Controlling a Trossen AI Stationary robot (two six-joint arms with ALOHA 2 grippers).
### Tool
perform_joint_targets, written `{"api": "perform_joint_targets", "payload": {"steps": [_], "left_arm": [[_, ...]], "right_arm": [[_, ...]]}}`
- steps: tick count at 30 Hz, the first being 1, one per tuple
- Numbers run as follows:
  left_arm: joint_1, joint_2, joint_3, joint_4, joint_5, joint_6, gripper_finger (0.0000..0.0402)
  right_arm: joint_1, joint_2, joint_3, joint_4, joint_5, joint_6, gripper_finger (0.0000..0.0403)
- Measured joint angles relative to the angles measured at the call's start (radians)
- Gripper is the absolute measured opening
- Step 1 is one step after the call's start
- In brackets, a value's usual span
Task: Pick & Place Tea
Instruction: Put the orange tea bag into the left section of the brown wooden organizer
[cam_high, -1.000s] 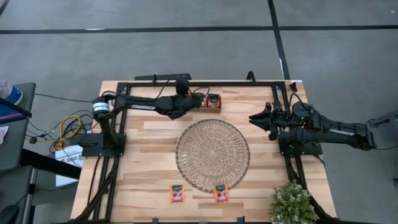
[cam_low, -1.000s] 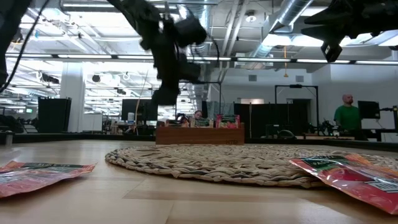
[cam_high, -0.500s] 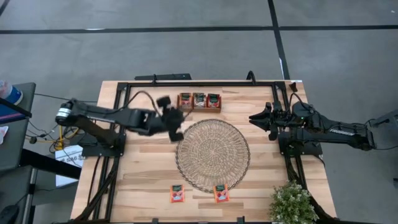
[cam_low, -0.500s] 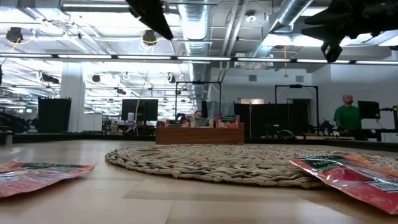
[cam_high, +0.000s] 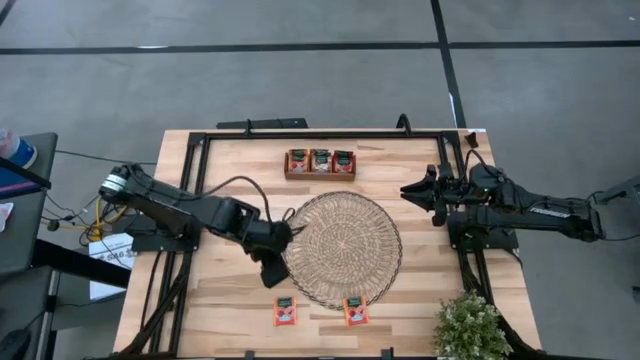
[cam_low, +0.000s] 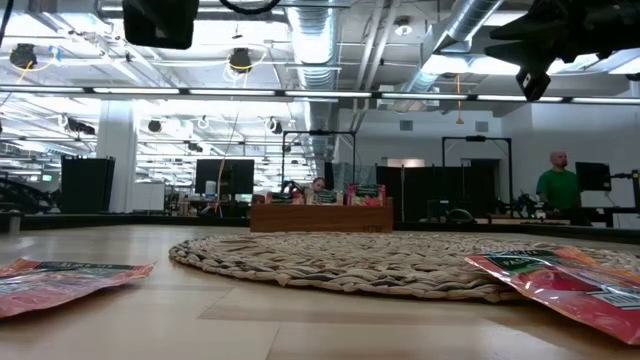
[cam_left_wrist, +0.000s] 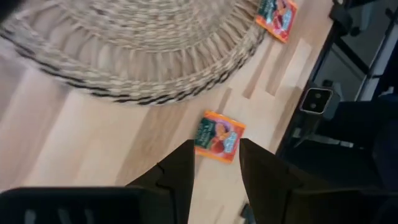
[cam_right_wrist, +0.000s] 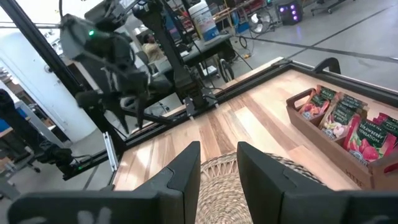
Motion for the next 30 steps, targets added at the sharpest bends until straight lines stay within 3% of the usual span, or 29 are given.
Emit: {"api": "perform_joint_targets", "payload": {"steps": [11,23,30], "left_arm": [[-0.132,0.126,0.000,0.089,-0.108,-0.027,0.0128],[-0.178,0.181,0.000,0.101,-0.088,-0.050,0.0255],[-0.187,0.181,0.000,0.097,-0.091,0.028,0.0276]], "right_arm": [[0.000,0.000,0.000,-0.002,0.000,0.000,0.0097],[0.000,0.000,0.000,-0.003,0.000,0.000,0.0097],[0.000,0.000,0.000,-0.004,0.000,-0.001,0.0097]]}}
